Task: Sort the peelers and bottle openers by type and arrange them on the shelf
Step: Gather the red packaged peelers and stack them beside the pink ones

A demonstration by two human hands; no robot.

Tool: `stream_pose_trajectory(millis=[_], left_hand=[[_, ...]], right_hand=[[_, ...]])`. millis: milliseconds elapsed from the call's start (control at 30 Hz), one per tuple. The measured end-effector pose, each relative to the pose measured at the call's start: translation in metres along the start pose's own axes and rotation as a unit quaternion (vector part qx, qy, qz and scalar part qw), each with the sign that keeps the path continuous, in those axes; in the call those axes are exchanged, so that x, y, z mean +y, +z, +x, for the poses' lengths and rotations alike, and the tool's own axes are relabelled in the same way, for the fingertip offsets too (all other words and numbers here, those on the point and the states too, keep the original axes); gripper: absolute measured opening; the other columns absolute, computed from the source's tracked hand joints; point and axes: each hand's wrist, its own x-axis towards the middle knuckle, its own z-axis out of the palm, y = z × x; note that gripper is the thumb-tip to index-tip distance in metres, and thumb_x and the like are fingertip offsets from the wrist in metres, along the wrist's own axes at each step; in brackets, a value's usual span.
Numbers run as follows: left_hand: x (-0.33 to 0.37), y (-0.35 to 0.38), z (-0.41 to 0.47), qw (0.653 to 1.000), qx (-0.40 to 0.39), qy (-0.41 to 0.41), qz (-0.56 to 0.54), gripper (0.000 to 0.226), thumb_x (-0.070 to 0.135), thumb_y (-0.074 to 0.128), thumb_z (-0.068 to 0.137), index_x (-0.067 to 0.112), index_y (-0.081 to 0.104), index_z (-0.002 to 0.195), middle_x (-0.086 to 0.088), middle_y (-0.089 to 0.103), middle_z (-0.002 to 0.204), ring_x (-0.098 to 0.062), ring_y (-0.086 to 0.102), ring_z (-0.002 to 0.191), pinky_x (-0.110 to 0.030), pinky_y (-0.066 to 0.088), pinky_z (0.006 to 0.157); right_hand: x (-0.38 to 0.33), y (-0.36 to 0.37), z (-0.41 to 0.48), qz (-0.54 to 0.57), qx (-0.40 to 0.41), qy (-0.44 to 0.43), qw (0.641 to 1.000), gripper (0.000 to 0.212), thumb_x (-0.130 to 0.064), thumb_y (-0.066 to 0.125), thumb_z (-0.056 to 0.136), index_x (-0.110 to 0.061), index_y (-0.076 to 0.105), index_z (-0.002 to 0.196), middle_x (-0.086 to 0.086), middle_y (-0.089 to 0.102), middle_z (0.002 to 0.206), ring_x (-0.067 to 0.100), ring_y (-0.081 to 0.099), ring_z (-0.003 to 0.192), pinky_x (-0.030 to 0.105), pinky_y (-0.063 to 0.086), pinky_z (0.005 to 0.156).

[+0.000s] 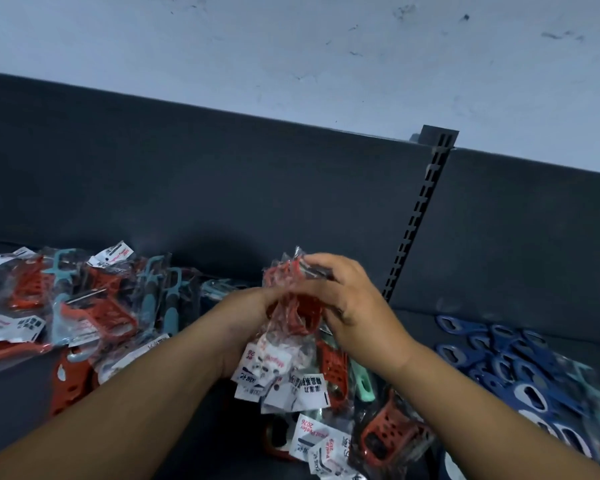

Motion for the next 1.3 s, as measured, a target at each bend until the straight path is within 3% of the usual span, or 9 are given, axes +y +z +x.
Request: stream_pose_trajectory(millis=[133,333,467,567,667,800,967,1167,1300], left_hand=[[-0.001,0.001,-0.002,0.998,-0.061,-0.012,-0.028,0.057,0.055,0.051,0.089,0.004,0.069,0.109,-0.021,0.070,0.106,-0.035,0.069,0.095,-0.041,0.056,0.083],[-0.006,0.002,-0.004,1.000,-0.025,0.009,0.013,0.029,0.001,0.065,0.080,0.002,0.063,0.109,-0.022,0.072,0.093,-0.033,0.070,0.075,-0.041,0.058,0.073],[-0.007,-0.001,-0.003,1.000,0.014,0.011,0.006,0.029,-0.001,0.062,0.082,0.001,0.057,0.110,-0.019,0.071,0.080,-0.029,0.069,0.065,-0.037,0.059,0.061],[-0.007,-0.005,-0.003,0.999,0.030,0.014,-0.015,0.025,-0.002,0.060,0.083,0.002,0.056,0.107,-0.019,0.071,0.075,-0.028,0.069,0.060,-0.034,0.056,0.053],[-0.007,-0.008,-0.002,0.999,0.032,0.021,-0.026,0.022,0.000,0.059,0.084,0.003,0.056,0.106,-0.017,0.072,0.073,-0.029,0.070,0.061,-0.035,0.056,0.057],[-0.008,-0.008,-0.005,0.999,0.031,0.020,-0.012,0.025,0.001,0.060,0.083,0.001,0.057,0.108,-0.016,0.073,0.074,-0.028,0.070,0.063,-0.035,0.055,0.060],[-0.009,-0.007,-0.007,0.999,0.035,0.021,-0.007,0.031,0.000,0.061,0.082,-0.001,0.056,0.113,-0.019,0.073,0.080,-0.028,0.071,0.065,-0.032,0.056,0.055],[-0.008,-0.002,-0.007,0.999,0.040,0.032,0.006,0.029,0.001,0.064,0.081,0.002,0.057,0.109,-0.017,0.073,0.078,-0.028,0.071,0.066,-0.035,0.055,0.062],[-0.005,0.019,-0.009,0.999,0.017,0.044,0.021,0.033,0.006,0.067,0.081,0.007,0.058,0.113,-0.019,0.074,0.090,-0.034,0.072,0.080,-0.043,0.057,0.072]], right_hand=[[0.000,0.004,-0.010,0.019,-0.018,0.025,0.999,0.066,0.014,0.052,0.076,-0.029,0.062,0.125,-0.009,0.051,0.136,0.013,0.040,0.130,0.017,0.027,0.110],[-0.009,0.000,-0.016,0.085,-0.069,0.162,0.981,0.093,-0.002,0.060,0.087,-0.060,0.010,0.139,-0.019,0.040,0.142,-0.005,0.037,0.130,0.016,0.030,0.110],[-0.006,-0.005,-0.020,0.080,-0.001,0.289,0.954,0.071,-0.014,0.066,0.087,-0.039,0.030,0.143,-0.017,0.044,0.136,-0.002,0.044,0.121,0.023,0.037,0.108],[-0.011,-0.013,-0.022,0.014,-0.107,0.375,0.921,0.044,-0.036,0.065,0.088,-0.026,0.047,0.126,-0.003,0.063,0.114,0.011,0.062,0.093,0.033,0.053,0.085],[-0.026,-0.014,-0.025,-0.015,-0.254,0.427,0.868,0.077,-0.063,0.060,0.080,-0.021,0.032,0.139,0.002,0.057,0.128,0.020,0.058,0.105,0.033,0.050,0.088],[-0.038,-0.010,-0.021,-0.017,-0.296,0.445,0.845,0.091,-0.061,0.062,0.080,-0.023,0.015,0.148,0.002,0.052,0.131,0.022,0.054,0.111,0.032,0.047,0.090],[-0.032,-0.007,-0.023,0.073,-0.226,0.496,0.835,0.066,-0.040,0.070,0.076,-0.022,0.035,0.129,-0.002,0.062,0.091,0.013,0.064,0.074,0.030,0.053,0.059],[-0.021,-0.038,-0.021,0.255,0.002,0.459,0.851,0.033,-0.029,0.075,0.076,-0.020,0.048,0.092,0.001,0.068,0.078,0.017,0.067,0.061,0.042,0.056,0.066],[-0.033,-0.052,-0.018,0.302,0.034,0.385,0.871,0.030,-0.031,0.074,0.079,-0.014,0.053,0.090,-0.006,0.055,0.066,0.009,0.052,0.054,0.027,0.044,0.054]])
